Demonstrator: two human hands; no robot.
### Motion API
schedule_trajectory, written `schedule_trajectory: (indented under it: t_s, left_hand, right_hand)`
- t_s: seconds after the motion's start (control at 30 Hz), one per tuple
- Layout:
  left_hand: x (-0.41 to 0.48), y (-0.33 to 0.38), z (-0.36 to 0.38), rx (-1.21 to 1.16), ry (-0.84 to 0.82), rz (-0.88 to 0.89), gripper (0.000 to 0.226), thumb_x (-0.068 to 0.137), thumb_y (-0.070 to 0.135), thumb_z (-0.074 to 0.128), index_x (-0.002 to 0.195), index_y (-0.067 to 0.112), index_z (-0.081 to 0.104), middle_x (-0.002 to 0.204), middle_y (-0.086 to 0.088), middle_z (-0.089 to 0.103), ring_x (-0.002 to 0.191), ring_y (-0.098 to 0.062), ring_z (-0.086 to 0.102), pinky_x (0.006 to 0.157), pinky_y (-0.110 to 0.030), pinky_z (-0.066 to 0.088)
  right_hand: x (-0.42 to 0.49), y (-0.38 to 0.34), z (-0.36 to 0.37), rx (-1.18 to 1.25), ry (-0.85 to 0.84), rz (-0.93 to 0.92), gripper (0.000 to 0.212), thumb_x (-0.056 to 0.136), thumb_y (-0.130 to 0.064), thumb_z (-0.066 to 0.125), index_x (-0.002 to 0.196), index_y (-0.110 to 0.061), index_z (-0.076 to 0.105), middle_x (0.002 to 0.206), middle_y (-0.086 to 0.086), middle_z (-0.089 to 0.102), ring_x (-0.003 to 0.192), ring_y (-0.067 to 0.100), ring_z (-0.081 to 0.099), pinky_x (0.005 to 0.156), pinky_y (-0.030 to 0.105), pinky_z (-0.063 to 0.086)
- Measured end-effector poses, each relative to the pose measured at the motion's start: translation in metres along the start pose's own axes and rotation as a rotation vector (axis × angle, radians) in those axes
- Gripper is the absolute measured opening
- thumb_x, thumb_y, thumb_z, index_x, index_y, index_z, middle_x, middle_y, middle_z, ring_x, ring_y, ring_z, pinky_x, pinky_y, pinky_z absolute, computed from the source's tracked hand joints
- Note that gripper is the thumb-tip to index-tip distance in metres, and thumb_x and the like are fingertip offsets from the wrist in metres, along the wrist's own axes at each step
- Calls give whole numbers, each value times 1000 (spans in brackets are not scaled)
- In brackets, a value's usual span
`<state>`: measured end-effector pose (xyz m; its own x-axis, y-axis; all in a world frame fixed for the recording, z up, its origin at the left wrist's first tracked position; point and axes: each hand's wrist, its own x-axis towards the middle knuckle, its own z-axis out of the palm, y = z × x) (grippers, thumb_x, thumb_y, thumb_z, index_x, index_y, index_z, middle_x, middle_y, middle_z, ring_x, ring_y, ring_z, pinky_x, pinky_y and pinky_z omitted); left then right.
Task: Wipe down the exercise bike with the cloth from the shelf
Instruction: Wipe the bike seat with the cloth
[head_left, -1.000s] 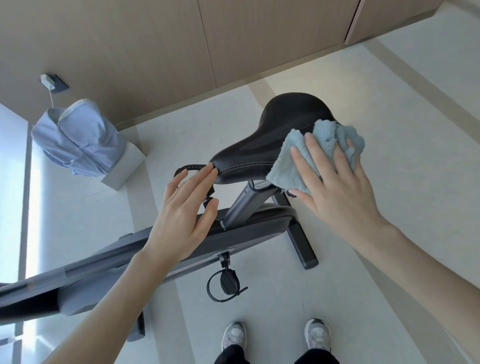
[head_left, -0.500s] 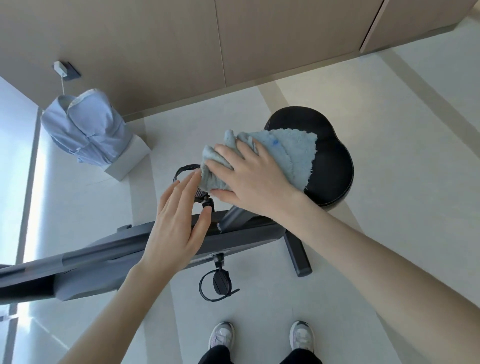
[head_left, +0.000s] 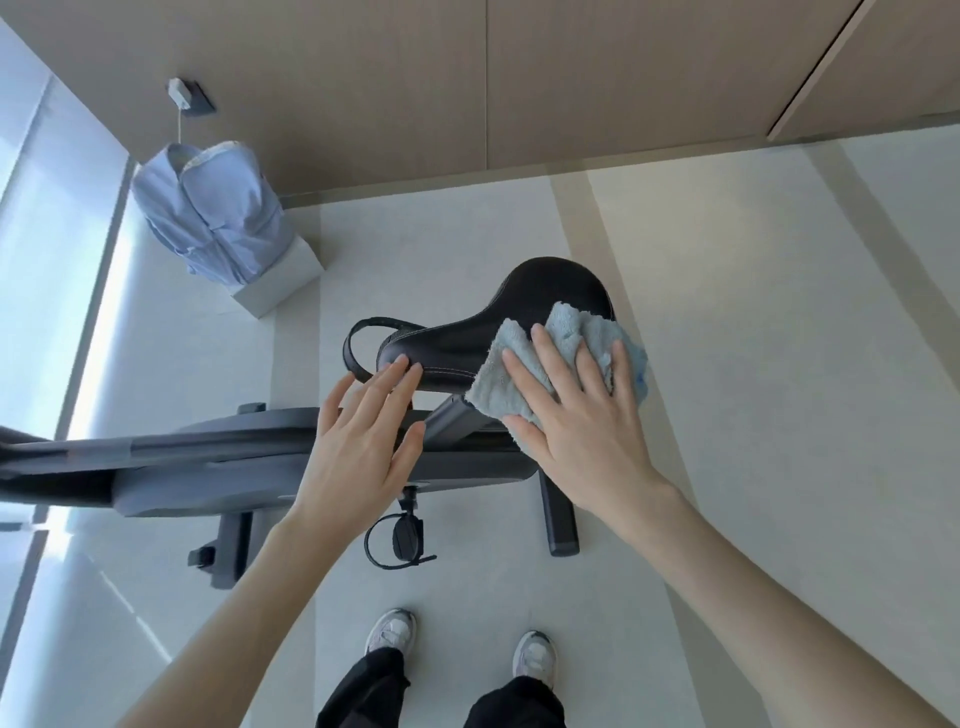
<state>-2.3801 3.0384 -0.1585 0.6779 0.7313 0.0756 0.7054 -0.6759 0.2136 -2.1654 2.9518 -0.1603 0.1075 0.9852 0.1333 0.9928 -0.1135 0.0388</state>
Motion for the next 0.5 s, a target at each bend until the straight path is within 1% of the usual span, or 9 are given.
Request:
schedule_trajectory:
  t_s: [0.07,0.13,0.23,0.33,0.4,0.5]
  left_hand:
    - [1,7,-4,31,-39,-49,54,97,37,29,145,12,36,148,-8,40,133,-22,42,116,-43,14]
    - [3,13,-7,53,-65,-80,54,97,38,28,145,14,37,146,-9,42,132,-23,43,115,-44,15]
    - [5,17,-12,75,-91,-112,54,96,38,27,143,14,41,142,-9,46,126,-23,49,114,-45,16]
    - [9,18,-17,64,-98,-135,52,96,38,27,139,15,47,137,-7,51,121,-23,53,115,-44,14]
    - [13,18,-20,55,-77,-139,50,96,37,28,134,15,53,131,-7,55,116,-23,56,114,-43,15]
    - [19,16,-23,10,-14,-119,45,97,33,32,125,11,60,121,-8,60,107,-24,60,113,-45,22]
  right_hand:
    - [0,0,-3,10,-7,26,53,97,-50,34,144,-23,38,151,7,35,120,34,50,106,63,25]
    - [5,0,-5,3,-34,40,53,97,-51,37,143,-25,39,150,6,37,119,33,51,105,64,25]
    - [17,1,-6,19,-77,43,53,95,-52,39,141,-25,42,148,6,39,120,32,51,105,64,25]
    - [32,5,-6,70,-86,56,52,94,-51,37,138,-24,47,147,6,42,124,31,49,104,63,27]
    - [44,7,-7,87,-111,54,55,94,-53,33,139,-25,45,149,6,39,129,32,44,106,64,24]
    - [65,12,-7,86,-161,58,56,95,-55,29,143,-27,37,153,6,30,137,32,32,108,64,11]
